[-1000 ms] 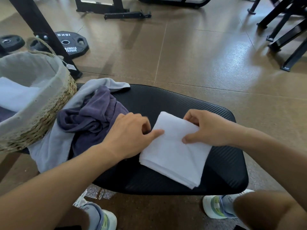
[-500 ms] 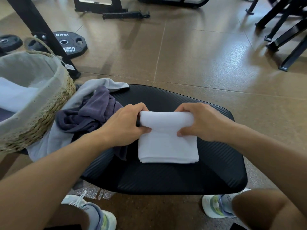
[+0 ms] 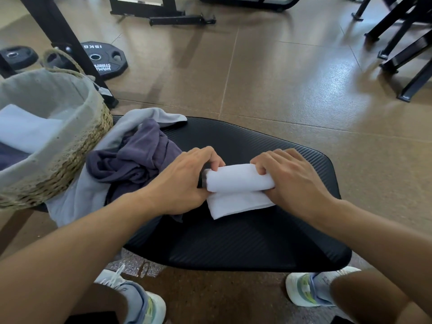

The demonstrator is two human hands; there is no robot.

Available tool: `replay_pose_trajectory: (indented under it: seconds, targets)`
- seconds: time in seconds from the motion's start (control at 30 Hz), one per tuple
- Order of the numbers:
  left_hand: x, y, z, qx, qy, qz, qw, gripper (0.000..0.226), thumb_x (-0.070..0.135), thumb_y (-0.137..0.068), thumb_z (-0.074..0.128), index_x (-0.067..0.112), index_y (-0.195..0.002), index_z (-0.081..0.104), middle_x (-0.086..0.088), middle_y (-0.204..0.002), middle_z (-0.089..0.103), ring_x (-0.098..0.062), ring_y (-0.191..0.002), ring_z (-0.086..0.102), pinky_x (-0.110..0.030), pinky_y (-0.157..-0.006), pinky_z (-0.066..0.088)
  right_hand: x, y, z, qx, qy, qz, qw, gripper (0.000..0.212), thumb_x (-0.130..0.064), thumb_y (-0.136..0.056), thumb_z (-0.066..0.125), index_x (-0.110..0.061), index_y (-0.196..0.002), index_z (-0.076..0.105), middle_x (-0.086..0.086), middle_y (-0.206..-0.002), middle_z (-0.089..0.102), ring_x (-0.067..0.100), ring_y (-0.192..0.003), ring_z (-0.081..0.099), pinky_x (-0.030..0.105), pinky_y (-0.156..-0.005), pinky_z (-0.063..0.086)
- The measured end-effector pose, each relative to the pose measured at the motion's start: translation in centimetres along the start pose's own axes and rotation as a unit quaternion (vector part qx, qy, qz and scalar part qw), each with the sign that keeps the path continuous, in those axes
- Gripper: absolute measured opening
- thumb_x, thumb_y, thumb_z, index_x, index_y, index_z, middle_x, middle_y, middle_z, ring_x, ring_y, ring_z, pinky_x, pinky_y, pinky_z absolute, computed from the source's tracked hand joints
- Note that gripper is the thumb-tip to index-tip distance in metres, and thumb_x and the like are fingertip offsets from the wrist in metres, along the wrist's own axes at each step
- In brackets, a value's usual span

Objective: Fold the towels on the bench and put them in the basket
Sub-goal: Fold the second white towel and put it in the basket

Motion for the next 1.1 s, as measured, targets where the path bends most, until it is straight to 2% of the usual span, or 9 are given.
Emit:
replay_pose_trajectory:
  seconds: [0.07, 0.17, 0.3, 0.4, 0.53, 0.63, 0.73, 0.9, 1.1]
  targets:
    - [0.2, 0.4, 0.2, -0.011, -0.001, -0.001, 1.000, 0.040, 0.031, -0.077, 0.077, 0.031, -0.094, 0.041, 0.019, -0.114, 0.063, -0.013, -0.104, 0.056, -0.036, -0.092, 0.044, -0.1, 0.3, 0.1, -0.013, -0.010, -0.003, 1.000, 0.044, -0.016, -0.072, 0.079, -0.024, -0.093, 0.041, -0.005, -0.104, 0.071, 0.023, -0.096, 0.064, 0.033, -0.093, 0.041]
    - [0.5, 0.6, 0.5, -0.011, -0.013, 0.008, 1.000, 0.050, 0.067, -0.074, 0.070, 0.028, -0.092, 0.045, 0.019, -0.116, 0.062, -0.006, -0.108, 0.054, -0.030, -0.099, 0.040, 0.0, 0.5, -0.2, -0.038, -0.026, -0.019, 0.999, 0.034, -0.019, -0.073, 0.078, -0.019, -0.095, 0.052, -0.008, -0.117, 0.070, 0.019, -0.117, 0.062, 0.030, -0.103, 0.038]
    - [0.9, 0.5, 0.8, -0.001, -0.002, 0.021, 1.000, 0.039, 0.064, -0.085, 0.061, 0.026, -0.087, 0.050, 0.018, -0.118, 0.063, -0.008, -0.112, 0.054, -0.036, -0.102, 0.040, 0.7, 0.5, -1.1, -0.115, -0.068, -0.028, 0.991, 0.037, -0.044, -0.074, 0.072, -0.037, -0.095, 0.042, -0.016, -0.131, 0.061, 0.009, -0.138, 0.042, 0.033, -0.113, 0.034]
    - [1.2, 0.5, 1.4, -0.008, 0.010, 0.023, 1.000, 0.035, 0.060, -0.088, 0.058, 0.026, -0.084, 0.054, 0.018, -0.123, 0.062, -0.005, -0.118, 0.052, -0.037, -0.105, 0.039, 1.1, 0.7, -1.0, -0.176, -0.124, 0.015, 0.976, 0.042, -0.076, -0.075, 0.059, -0.036, -0.086, 0.053, -0.029, -0.139, 0.052, -0.007, -0.142, 0.030, 0.025, -0.118, 0.024]
    - [1.1, 0.3, 2.1, -0.033, 0.003, -0.007, 0.999, 0.039, 0.052, -0.082, 0.075, 0.028, -0.101, 0.051, 0.020, -0.124, 0.061, -0.002, -0.114, 0.051, -0.034, -0.104, 0.038, 1.1, 0.5, -0.6, -0.159, -0.137, 0.041, 0.977, 0.038, -0.071, -0.084, 0.055, -0.033, -0.086, 0.056, -0.026, -0.136, 0.057, -0.004, -0.135, 0.040, 0.028, -0.117, 0.026]
    - [0.9, 0.2, 2.5, -0.076, -0.039, -0.022, 0.996, 0.058, 0.056, -0.088, 0.065, 0.034, -0.138, 0.048, 0.017, -0.141, 0.053, -0.001, -0.132, 0.042, -0.025, -0.115, 0.029, 0.8, 0.7, 0.0, -0.186, -0.098, 0.016, 0.978, 0.058, -0.072, -0.088, 0.047, -0.031, -0.129, 0.049, -0.016, -0.143, 0.053, 0.004, -0.137, 0.041, 0.018, -0.118, 0.016]
    - [0.9, 0.6, 3.7, -0.134, -0.087, -0.040, 0.986, 0.067, 0.048, -0.103, 0.045, 0.023, -0.160, 0.020, 0.011, -0.166, 0.022, 0.002, -0.152, 0.007, -0.009, -0.117, -0.002, -0.2, 1.0, 0.9, -0.221, -0.024, -0.039, 0.974, 0.079, -0.071, -0.097, 0.022, -0.026, -0.161, 0.015, -0.010, -0.165, 0.025, 0.004, -0.154, 0.012, 0.023, -0.125, -0.002]
    - [0.5, 0.8, 4.6, -0.155, -0.161, -0.050, 0.974, 0.086, 0.069, -0.095, 0.023, 0.021, -0.162, -0.002, 0.011, -0.169, -0.004, -0.001, -0.152, -0.020, -0.022, -0.122, -0.013, -0.5, 1.5, 2.0, -0.255, 0.011, -0.047, 0.966, 0.081, -0.069, -0.096, 0.005, -0.023, -0.161, -0.010, -0.012, -0.168, -0.009, 0.000, -0.152, -0.017, 0.025, -0.125, -0.010]
    - [-0.1, 1.0, 5.2, -0.152, -0.198, -0.035, 0.968, 0.096, 0.079, -0.087, 0.018, 0.024, -0.160, -0.010, 0.009, -0.169, -0.010, -0.006, -0.151, -0.027, -0.031, -0.125, -0.013, 0.2, 1.7, 3.4, -0.243, -0.073, -0.033, 0.967, 0.079, -0.073, -0.096, 0.016, -0.031, -0.161, -0.004, -0.014, -0.169, 0.001, 0.005, -0.154, -0.012, 0.036, -0.128, 0.002]
Point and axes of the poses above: each hand's wrist, its own y-axis away from the middle knuckle, its own z-axis out of the palm, x = y × z, the point moved 7 cm from there along -y, towards the middle knuckle
